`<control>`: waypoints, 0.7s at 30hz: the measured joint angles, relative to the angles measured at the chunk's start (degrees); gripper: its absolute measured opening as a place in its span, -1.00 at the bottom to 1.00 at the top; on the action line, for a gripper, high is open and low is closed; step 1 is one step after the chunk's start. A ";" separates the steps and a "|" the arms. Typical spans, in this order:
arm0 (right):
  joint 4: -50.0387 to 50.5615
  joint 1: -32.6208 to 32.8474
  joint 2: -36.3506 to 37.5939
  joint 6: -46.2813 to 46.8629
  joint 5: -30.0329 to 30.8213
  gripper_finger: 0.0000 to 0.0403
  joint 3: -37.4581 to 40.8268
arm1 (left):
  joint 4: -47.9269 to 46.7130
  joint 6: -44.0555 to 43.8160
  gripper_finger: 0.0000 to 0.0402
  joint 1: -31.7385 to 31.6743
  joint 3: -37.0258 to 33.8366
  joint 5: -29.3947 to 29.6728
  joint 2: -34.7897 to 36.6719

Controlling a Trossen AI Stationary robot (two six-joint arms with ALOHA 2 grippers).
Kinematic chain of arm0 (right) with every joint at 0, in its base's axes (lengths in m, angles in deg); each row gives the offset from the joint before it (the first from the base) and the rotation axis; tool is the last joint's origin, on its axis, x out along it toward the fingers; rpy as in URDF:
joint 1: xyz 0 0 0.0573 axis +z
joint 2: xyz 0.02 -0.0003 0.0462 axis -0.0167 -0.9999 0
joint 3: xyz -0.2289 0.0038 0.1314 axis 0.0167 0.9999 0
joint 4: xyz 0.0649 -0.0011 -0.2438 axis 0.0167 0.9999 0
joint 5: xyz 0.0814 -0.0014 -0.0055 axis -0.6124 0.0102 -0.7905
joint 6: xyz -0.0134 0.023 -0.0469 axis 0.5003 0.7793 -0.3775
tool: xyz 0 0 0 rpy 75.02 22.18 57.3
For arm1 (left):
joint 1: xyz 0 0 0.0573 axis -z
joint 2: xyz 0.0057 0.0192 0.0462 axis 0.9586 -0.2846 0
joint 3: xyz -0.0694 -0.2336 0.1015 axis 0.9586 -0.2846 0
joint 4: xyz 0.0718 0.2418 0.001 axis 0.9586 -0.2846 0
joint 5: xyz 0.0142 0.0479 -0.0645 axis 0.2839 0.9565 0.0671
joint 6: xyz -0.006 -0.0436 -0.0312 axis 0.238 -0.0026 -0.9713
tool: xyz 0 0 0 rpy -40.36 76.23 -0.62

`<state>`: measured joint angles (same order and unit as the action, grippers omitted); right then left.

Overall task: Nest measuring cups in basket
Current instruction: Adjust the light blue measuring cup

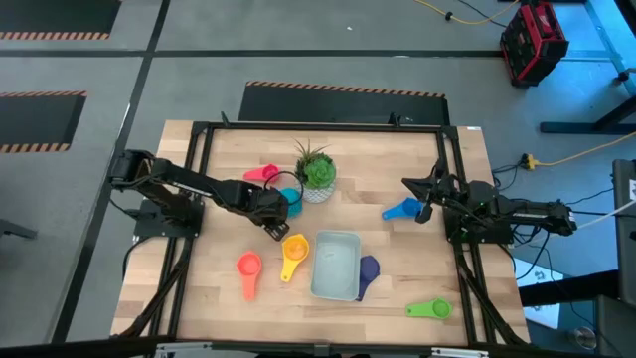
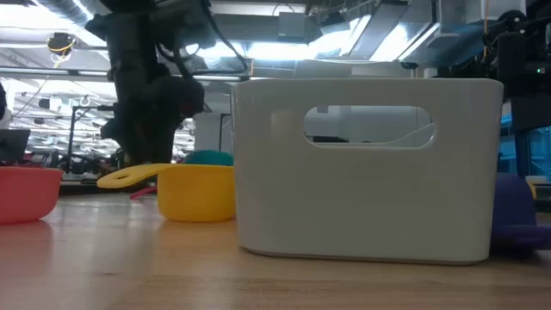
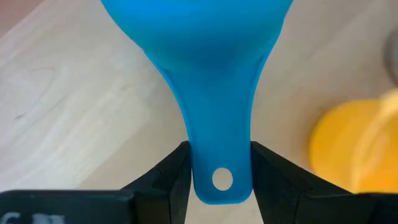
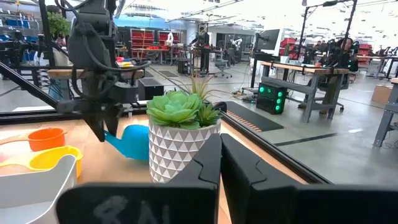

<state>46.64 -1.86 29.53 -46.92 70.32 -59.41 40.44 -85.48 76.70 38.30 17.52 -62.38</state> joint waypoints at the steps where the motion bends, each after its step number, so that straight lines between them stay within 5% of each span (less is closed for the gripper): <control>1: 0.00 0.00 0.00 0.00 0.00 -0.94 0.00 | 0.02 -0.04 -0.30 0.02 0.05 -0.33 0.51; 21: -0.13 -0.02 0.00 -0.19 0.00 -0.93 0.00 | 3.73 -0.15 -0.30 -0.05 0.21 -19.19 11.49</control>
<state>46.51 -1.87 29.53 -47.11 70.33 -59.41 44.17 -85.63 76.65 38.51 -1.67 -50.89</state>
